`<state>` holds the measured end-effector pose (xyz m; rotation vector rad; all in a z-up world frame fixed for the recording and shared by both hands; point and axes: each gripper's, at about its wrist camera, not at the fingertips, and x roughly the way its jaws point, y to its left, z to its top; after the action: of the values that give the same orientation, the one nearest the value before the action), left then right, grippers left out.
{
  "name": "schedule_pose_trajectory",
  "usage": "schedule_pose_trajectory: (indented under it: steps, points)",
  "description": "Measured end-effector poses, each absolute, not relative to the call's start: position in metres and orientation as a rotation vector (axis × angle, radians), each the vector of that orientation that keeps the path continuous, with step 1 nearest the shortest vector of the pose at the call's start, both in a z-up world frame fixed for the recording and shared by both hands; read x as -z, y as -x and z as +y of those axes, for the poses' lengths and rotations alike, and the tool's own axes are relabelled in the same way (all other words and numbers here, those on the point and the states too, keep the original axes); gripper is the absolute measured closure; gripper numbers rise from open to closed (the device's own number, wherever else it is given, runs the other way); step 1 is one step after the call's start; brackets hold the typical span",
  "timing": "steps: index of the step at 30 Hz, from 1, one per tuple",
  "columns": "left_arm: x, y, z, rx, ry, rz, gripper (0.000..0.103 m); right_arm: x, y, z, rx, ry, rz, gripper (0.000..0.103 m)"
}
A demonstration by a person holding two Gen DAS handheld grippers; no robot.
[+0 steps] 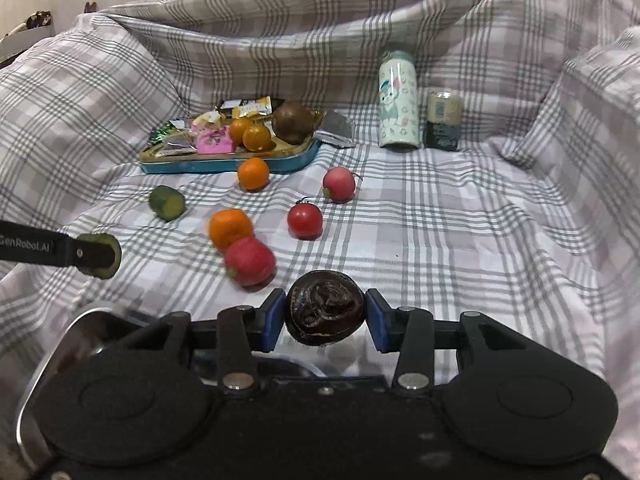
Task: Organize fruits
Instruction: 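Carry the cucumber piece with the left gripper while the right gripper carries the plum to the tray, then open the left gripper over the tray while the right gripper releases the plum into it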
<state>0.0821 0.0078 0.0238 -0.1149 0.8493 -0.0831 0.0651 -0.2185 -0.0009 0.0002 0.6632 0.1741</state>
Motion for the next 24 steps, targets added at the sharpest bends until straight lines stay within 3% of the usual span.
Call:
schedule_pose_trajectory:
  steps: [13,24]
  points:
    - [-0.002,-0.017,-0.001,0.096,0.059,0.945,0.059,0.005,0.02,-0.2,-0.259,-0.014,0.79,0.059]
    - [0.011,-0.015,-0.007,0.099,0.03,0.967,0.059,0.023,0.03,-0.178,-0.284,0.061,0.849,0.059]
